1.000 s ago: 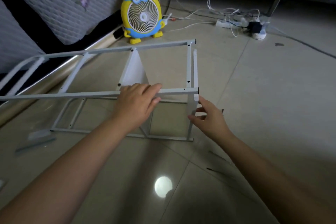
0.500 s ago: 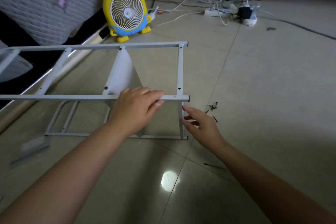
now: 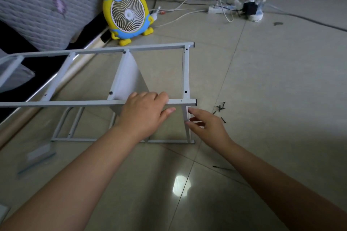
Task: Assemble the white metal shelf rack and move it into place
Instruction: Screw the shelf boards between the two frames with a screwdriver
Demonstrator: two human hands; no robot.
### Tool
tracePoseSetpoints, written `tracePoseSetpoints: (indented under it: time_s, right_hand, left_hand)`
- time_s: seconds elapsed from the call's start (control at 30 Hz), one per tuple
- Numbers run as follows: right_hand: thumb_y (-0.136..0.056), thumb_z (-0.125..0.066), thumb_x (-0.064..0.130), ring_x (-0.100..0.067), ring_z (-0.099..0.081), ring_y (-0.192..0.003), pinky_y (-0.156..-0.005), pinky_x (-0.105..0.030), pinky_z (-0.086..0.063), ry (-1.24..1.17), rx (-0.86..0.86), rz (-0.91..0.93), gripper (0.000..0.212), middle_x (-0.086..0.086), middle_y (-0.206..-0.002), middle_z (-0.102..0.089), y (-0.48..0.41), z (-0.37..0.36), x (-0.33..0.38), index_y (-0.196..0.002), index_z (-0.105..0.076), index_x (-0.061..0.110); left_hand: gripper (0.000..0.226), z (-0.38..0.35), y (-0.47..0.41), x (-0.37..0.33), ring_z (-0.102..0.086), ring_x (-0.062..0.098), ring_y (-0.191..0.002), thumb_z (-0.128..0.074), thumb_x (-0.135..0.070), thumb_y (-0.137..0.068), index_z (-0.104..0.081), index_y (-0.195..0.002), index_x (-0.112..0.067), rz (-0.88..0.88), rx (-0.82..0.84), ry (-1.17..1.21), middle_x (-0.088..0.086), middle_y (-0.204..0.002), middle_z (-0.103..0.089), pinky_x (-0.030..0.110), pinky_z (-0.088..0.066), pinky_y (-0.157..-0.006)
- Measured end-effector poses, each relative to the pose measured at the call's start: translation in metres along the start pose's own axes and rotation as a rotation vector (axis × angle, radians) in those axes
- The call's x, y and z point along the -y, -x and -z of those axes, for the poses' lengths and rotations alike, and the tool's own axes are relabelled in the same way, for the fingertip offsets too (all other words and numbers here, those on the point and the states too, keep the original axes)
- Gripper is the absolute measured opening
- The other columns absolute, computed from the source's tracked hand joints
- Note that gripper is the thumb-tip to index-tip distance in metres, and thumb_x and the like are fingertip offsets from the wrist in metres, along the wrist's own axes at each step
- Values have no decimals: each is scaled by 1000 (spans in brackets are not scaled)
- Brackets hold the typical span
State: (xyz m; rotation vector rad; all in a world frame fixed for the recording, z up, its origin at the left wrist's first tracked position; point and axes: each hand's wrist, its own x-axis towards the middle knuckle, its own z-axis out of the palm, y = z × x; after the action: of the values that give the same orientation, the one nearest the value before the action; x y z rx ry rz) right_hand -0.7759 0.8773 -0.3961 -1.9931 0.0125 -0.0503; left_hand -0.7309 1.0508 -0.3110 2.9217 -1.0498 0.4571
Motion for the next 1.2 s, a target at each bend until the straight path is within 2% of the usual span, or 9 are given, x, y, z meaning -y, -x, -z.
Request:
tracePoseSetpoints:
  time_s: [0.27, 0.37, 0.5, 0.67, 0.73, 0.8, 0.9, 1.07, 1.2]
  right_hand:
    - [-86, -63, 13, -19, -59, -103, -90, -28, -50, 11, 13, -15, 44, -6, -123, -59, 1, -1, 4, -128, -53, 10]
    - [-85, -64, 13, -21, -60, -103, -91, -33, -50, 16, 13, -18, 45, -8, -123, -59, 0, -1, 4, -128, -53, 9]
    - [-86, -63, 13, -21, -59, -104, -89, -30, -50, 37, 12, -15, 44, -9, -124, -59, 0, -2, 4, -128, -53, 8]
    - [-86, -62, 14, -20, -59, -107, -88, -25, -48, 36, 13, -18, 44, -7, -125, -59, 0, -2, 5, -129, -53, 10]
    - [-86, -62, 14, -20, -59, -107, -89, -26, -48, 40, 15, -13, 43, -7, -125, -58, 1, -1, 6, -128, -53, 11]
    - [-86, -62, 14, -20, -59, -107, -89, -27, -48, 51, 12, 1, 43, -8, -125, -58, 1, -1, 6, -128, -53, 10]
    - [-86, -62, 14, -21, -58, -108, -88, -25, -47, 62, 5, 8, 44, -9, -126, -58, 1, -2, 4, -129, -52, 7]
    - [-86, -62, 14, -21, -59, -105, -86, -25, -49, 59, -4, 18, 45, -10, -124, -58, 0, -5, 1, -130, -51, 7]
    - [-86, -62, 14, -20, -60, -102, -85, -24, -49, 45, -8, 5, 45, -9, -123, -58, 0, -6, 1, -129, -52, 8]
  left_hand:
    - [37, 3, 2, 5, -53, 27, -46, -45, -43, -82, -45, -63, -12, 22, -3, -17, 7, -52, -52, 27, -31, -52]
    - [41, 11, 0, 0, -54, 28, -76, -34, -53, -92, -37, -74, -16, 118, 97, 39, 3, -72, -48, 33, -31, -67]
    - [50, 9, -7, -7, -48, 23, -102, -27, -54, -92, -53, -96, -12, 100, 201, -50, 5, -100, -53, 32, -32, -78]
    - [49, 13, -12, -14, -55, 23, -96, -21, -54, -93, -46, -112, -16, 83, 257, -64, 3, -105, -57, 29, -32, -65]
    - [62, 10, -10, -12, -59, 25, -93, -14, -57, -88, -21, -145, -31, 37, 214, -95, 3, -106, -59, 30, -37, -65]
    - [56, 7, -9, -5, -62, 27, -71, -12, -54, -91, -2, -144, -43, -57, 68, -44, 4, -90, -60, 28, -36, -53]
    - [43, 3, -6, 5, -49, 22, -40, -34, -37, -91, -40, -133, -36, -158, -94, 89, 3, -61, -55, 18, -27, -42]
    - [35, 3, -1, -3, -58, 16, -73, -48, -18, -84, -68, -110, -6, -119, -175, 381, 9, -84, -69, 30, -46, -54]
    - [32, -3, 0, -9, -62, 14, -70, -57, -24, -76, -73, -93, 0, -21, -271, 367, 11, -77, -72, 27, -45, -59]
